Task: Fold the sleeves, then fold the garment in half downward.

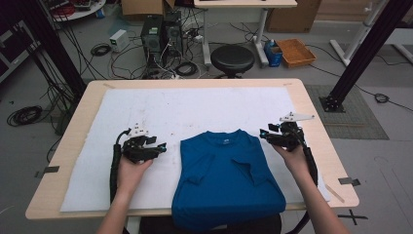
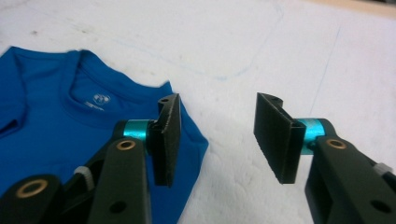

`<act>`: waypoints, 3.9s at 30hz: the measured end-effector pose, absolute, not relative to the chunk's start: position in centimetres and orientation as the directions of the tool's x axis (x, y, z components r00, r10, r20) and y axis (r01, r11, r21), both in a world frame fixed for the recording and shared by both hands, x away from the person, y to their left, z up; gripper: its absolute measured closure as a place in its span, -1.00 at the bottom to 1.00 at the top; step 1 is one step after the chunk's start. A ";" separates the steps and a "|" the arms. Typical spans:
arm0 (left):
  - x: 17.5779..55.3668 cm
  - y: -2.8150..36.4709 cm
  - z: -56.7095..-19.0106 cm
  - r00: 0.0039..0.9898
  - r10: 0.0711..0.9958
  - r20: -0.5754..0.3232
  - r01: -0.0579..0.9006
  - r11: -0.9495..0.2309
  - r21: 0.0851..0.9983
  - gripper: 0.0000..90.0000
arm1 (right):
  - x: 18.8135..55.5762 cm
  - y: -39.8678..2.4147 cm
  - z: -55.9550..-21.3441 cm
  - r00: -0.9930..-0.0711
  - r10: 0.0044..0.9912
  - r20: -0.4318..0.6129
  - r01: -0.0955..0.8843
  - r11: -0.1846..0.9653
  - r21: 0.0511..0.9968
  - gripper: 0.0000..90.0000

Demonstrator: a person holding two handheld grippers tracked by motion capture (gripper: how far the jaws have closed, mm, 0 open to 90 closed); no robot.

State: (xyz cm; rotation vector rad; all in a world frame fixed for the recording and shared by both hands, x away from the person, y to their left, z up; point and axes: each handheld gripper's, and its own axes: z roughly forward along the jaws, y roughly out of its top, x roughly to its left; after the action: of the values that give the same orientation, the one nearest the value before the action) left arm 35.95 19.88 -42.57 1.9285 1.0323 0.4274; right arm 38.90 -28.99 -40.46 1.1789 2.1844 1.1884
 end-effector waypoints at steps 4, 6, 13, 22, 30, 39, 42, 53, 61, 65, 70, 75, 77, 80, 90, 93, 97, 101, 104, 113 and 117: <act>36.2 19.1 -41.0 0.618 0.779 -0.105 0.469 -0.258 0.845 -0.03 | 39.0 -29.2 -39.5 -0.610 0.793 0.016 0.441 0.323 0.837 0.05; 36.5 18.4 -40.3 0.635 0.766 -0.101 0.459 -0.268 0.847 -0.05 | 39.2 -29.5 -38.9 -0.620 0.784 0.005 0.410 0.319 0.855 0.01; 37.9 16.9 -39.4 0.657 0.748 -0.092 0.419 -0.261 0.870 -0.05 | 39.5 -30.8 -37.7 -0.602 0.798 0.034 0.409 0.271 0.871 -0.01; 37.8 17.3 -40.2 0.692 0.709 -0.135 0.404 -0.225 0.887 -0.08 | 39.2 -32.1 -38.4 -0.595 0.803 0.032 0.415 0.273 0.868 -0.03; 37.5 17.3 -39.9 0.700 0.703 -0.123 0.375 -0.215 0.902 -0.10 | 38.8 -32.7 -38.1 -0.594 0.803 0.052 0.408 0.245 0.880 -0.08; 37.3 17.4 -40.0 0.687 0.717 -0.117 0.370 -0.207 0.906 -0.12 | 39.1 -32.9 -38.1 -0.591 0.801 0.092 0.427 0.213 0.879 -0.15; 37.3 17.4 -39.9 0.685 0.719 -0.122 0.371 -0.199 0.907 -0.12 | 39.2 -32.8 -38.1 -0.591 0.802 0.090 0.423 0.213 0.881 -0.15; 38.3 15.8 -40.6 0.673 0.726 -0.141 0.415 -0.212 0.885 -0.11 | 39.8 -31.7 -39.0 -0.588 0.805 0.075 0.458 0.256 0.851 -0.08; 39.2 14.7 -41.4 0.672 0.722 -0.167 0.453 -0.221 0.864 -0.11 | 40.0 -30.7 -39.5 -0.606 0.790 0.091 0.479 0.271 0.835 -0.04; 39.8 14.2 -41.9 0.663 0.727 -0.178 0.471 -0.219 0.855 -0.04 | 40.5 -29.7 -39.9 -0.629 0.771 0.103 0.490 0.290 0.822 -0.03; 41.5 12.7 -43.0 0.650 0.734 -0.198 0.549 -0.274 0.790 0.04 | 41.7 -27.8 -41.1 -0.639 0.760 0.115 0.533 0.330 0.779 0.15; 42.1 11.4 -43.7 0.662 0.723 -0.196 0.563 -0.307 0.768 0.11 | 42.6 -27.1 -42.4 -0.637 0.763 0.108 0.572 0.373 0.731 0.26; 42.2 11.0 -43.9 0.669 0.721 -0.178 0.557 -0.329 0.763 0.14 | 42.9 -26.8 -42.8 -0.637 0.764 0.103 0.577 0.384 0.721 0.30; 42.3 10.5 -44.3 0.669 0.728 -0.151 0.567 -0.368 0.737 0.15 | 43.2 -26.2 -43.5 -0.650 0.756 0.077 0.574 0.422 0.701 0.33; 41.9 10.0 -44.3 0.654 0.754 -0.066 0.550 -0.414 0.725 0.52 | 42.8 -25.0 -44.0 -0.706 0.707 -0.048 0.496 0.541 0.679 0.96; 41.8 10.2 -44.3 0.661 0.745 -0.090 0.555 -0.404 0.727 0.80 | 42.8 -25.0 -44.0 -0.699 0.714 -0.048 0.500 0.536 0.680 0.97; 41.8 10.2 -44.0 0.660 0.746 -0.090 0.540 -0.387 0.747 0.82 | 42.8 -25.7 -43.6 -0.685 0.728 -0.017 0.508 0.494 0.706 0.81; 42.2 9.8 -43.9 0.661 0.741 -0.115 0.544 -0.369 0.754 0.40 | 43.3 -25.8 -43.2 -0.672 0.740 0.033 0.530 0.449 0.720 0.63; 42.3 9.4 -44.3 0.678 0.727 -0.109 0.539 -0.391 0.746 0.40 | 43.8 -25.3 -43.5 -0.690 0.722 0.059 0.537 0.455 0.710 0.58; 42.0 8.7 -44.3 0.709 0.704 -0.045 0.504 -0.461 0.730 0.89 | 43.9 -24.4 -43.9 -0.718 0.695 0.027 0.522 0.513 0.681 0.96; 42.2 8.7 -44.0 0.699 0.714 -0.048 0.506 -0.445 0.739 0.95 | 43.8 -24.4 -43.6 -0.713 0.701 0.012 0.506 0.502 0.701 0.99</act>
State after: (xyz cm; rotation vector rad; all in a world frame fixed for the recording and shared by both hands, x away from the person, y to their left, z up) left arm 42.17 8.72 -44.01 2.1410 0.9274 0.3479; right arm 43.76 -24.41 -43.61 1.0195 2.4740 1.0204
